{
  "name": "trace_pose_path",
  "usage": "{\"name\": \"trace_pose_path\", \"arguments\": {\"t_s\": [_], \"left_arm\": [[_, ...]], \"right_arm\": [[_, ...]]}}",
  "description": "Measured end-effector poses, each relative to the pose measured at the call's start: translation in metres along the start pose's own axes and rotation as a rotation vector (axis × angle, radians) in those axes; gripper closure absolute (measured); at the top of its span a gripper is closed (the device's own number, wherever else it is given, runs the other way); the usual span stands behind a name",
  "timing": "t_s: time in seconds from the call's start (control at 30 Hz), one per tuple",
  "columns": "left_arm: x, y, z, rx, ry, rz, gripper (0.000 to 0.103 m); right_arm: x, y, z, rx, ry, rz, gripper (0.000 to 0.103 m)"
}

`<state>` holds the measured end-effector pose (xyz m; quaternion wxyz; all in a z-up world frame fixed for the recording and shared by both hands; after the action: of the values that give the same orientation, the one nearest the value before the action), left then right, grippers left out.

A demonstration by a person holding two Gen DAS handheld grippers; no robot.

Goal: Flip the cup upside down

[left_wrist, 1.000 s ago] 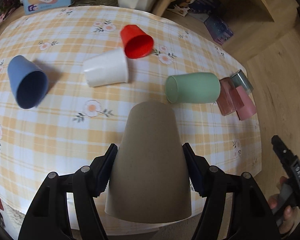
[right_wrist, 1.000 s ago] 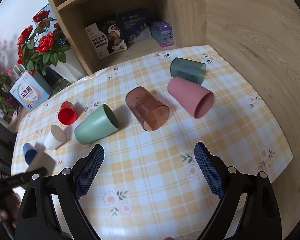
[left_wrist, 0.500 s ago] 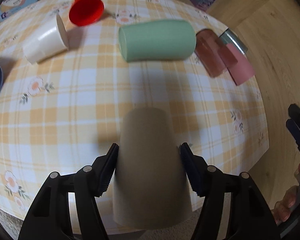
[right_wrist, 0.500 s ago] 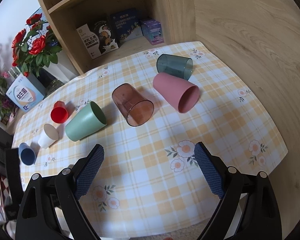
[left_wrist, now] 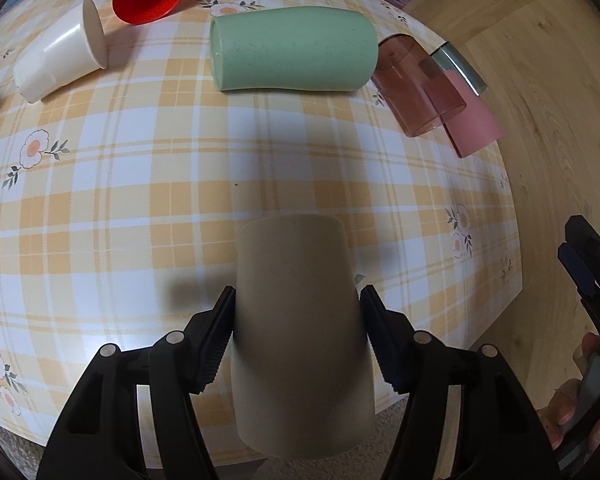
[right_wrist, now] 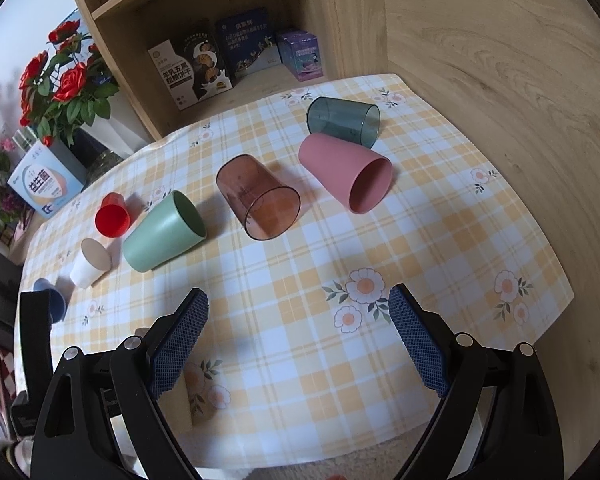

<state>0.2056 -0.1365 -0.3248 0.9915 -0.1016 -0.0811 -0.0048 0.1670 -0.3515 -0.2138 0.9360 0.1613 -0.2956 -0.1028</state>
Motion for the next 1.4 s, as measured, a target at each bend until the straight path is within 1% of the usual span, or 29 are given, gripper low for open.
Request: {"name": "trace_pose_path", "arguments": {"t_s": [0.03, 0.1, 0.13, 0.2, 0.27, 0.3, 0.33, 0.4, 0.47, 0.53, 0.63, 0.67, 0.73, 0.83, 0.87, 0.93, 1.0, 1.03, 1.1, 1.17, 1.27, 1.4], "left_arm": [[-0.001, 0.0, -0.001, -0.009, 0.007, -0.001, 0.04], [-0.001, -0.001, 0.0, -0.004, 0.007, -0.008, 0.033], [-0.002, -0.001, 0.002, 0.002, -0.006, -0.013, 0.026], [-0.002, -0.003, 0.006, 0.005, -0.033, -0.023, 0.023], [-0.002, -0.002, 0.014, -0.024, -0.059, -0.037, 0.012], [-0.003, -0.001, 0.019, -0.035, -0.077, -0.038, 0.01], [-0.003, 0.001, 0.023, -0.037, -0.091, -0.036, 0.006], [-0.004, 0.009, 0.037, -0.034, -0.156, -0.037, 0.006], [-0.004, 0.018, 0.052, -0.007, -0.224, -0.041, 0.006], [-0.005, 0.032, 0.071, 0.031, -0.313, -0.037, 0.006], [-0.007, 0.058, 0.098, 0.043, -0.414, 0.002, 0.006], [-0.007, 0.064, 0.104, 0.054, -0.437, 0.017, 0.006], [-0.01, 0.079, 0.119, 0.08, -0.495, 0.038, 0.006], [-0.02, 0.103, 0.141, 0.141, -0.591, 0.046, 0.006], [-0.023, 0.11, 0.146, 0.164, -0.616, 0.052, 0.006], [-0.031, 0.127, 0.155, 0.211, -0.652, 0.07, 0.006], [-0.037, 0.142, 0.158, 0.25, -0.669, 0.09, 0.006], [-0.04, 0.148, 0.158, 0.256, -0.67, 0.1, 0.006], [-0.044, 0.159, 0.159, 0.25, -0.664, 0.116, 0.006], [-0.047, 0.166, 0.159, 0.236, -0.664, 0.131, 0.006], [-0.052, 0.17, 0.161, 0.245, -0.682, 0.133, 0.006], [-0.055, 0.171, 0.162, 0.251, -0.69, 0.13, 0.006]], "right_arm": [[0.0, 0.0, 0.0, 0.002, 0.003, -0.001, 0.014], [-0.001, 0.002, 0.0, 0.006, 0.004, 0.0, 0.014], [-0.002, 0.003, 0.0, 0.005, 0.005, 0.002, 0.014], [-0.003, 0.006, 0.0, 0.007, 0.008, 0.006, 0.014], [-0.005, 0.008, -0.001, 0.012, 0.014, 0.008, 0.014], [-0.006, 0.01, -0.001, 0.016, 0.019, 0.009, 0.014], [-0.006, 0.011, -0.002, 0.021, 0.024, 0.01, 0.014], [-0.008, 0.014, -0.002, 0.03, 0.031, 0.012, 0.014], [-0.01, 0.019, -0.003, 0.04, 0.039, 0.021, 0.014], [-0.011, 0.024, -0.005, 0.043, 0.048, 0.03, 0.014], [-0.015, 0.038, -0.011, 0.05, 0.072, 0.059, 0.014], [-0.016, 0.042, -0.012, 0.051, 0.079, 0.069, 0.014], [-0.018, 0.054, -0.018, 0.067, 0.1, 0.089, 0.014], [-0.021, 0.068, -0.027, 0.084, 0.133, 0.118, 0.014], [-0.022, 0.075, -0.032, 0.088, 0.16, 0.131, 0.014], [-0.024, 0.085, -0.043, 0.115, 0.218, 0.14, 0.014], [-0.026, 0.094, -0.054, 0.129, 0.273, 0.163, 0.014], [-0.028, 0.099, -0.06, 0.125, 0.303, 0.18, 0.014], [-0.03, 0.106, -0.071, 0.136, 0.358, 0.189, 0.014], [-0.034, 0.11, -0.083, 0.157, 0.417, 0.166, 0.014], [-0.042, 0.119, -0.099, 0.183, 0.5, 0.13, 0.015], [-0.047, 0.125, -0.113, 0.151, 0.543, 0.11, 0.015]]}}
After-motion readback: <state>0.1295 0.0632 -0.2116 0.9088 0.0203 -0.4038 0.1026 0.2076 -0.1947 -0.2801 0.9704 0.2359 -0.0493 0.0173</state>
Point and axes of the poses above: each gripper's, at about its wrist camera, not at the fingertips, and z roughly against the way its jaws point, y to its left, x to its top, the point moved 3 cm from there along -z, roughly the way its jaws point, and after that the axes turned 12 degrees about x, right-handed, at the moved point
